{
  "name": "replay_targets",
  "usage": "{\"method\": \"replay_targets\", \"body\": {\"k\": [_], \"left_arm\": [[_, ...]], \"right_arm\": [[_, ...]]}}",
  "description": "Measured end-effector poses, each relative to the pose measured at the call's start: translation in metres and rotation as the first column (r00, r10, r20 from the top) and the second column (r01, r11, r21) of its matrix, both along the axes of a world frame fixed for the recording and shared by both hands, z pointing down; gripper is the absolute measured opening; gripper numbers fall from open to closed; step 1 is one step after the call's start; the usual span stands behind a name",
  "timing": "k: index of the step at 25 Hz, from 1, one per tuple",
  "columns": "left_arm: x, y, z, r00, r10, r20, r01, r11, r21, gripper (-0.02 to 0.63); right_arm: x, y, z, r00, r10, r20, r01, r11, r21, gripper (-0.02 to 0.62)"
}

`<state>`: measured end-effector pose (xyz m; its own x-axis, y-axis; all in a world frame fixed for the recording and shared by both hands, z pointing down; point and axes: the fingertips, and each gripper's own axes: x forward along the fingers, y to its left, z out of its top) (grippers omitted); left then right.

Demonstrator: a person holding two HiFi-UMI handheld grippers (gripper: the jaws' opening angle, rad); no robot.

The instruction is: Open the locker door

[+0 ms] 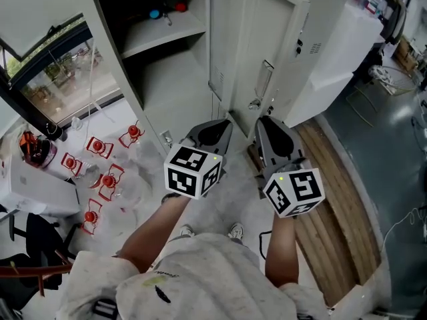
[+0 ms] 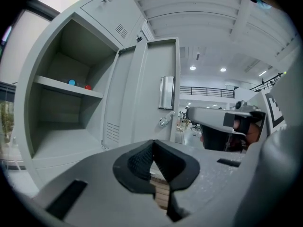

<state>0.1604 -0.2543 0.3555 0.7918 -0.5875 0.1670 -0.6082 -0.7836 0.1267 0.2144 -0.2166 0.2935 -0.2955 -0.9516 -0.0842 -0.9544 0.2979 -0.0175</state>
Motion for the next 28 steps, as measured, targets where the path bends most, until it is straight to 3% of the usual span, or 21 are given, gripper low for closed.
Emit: {"method": "replay_targets", "body": {"k": [13, 28], "left_arm": [[-0.078, -0.011, -0.002, 0.994, -0.109, -0.024, 0.109, 0.994, 0.006, 0.005], [-0.18, -0.028, -0.005, 0.965, -0.261, -0.027, 0.262, 0.965, 0.022, 0.005]], "right_arm": [[-0.082, -0.014, 0.009, 0.997, -0.081, -0.017, 0.08, 0.996, -0.033, 0.021], [-0.176, -0.044, 0.029, 0.979, -0.206, 0.008, 0.206, 0.975, -0.088, 0.006]]}}
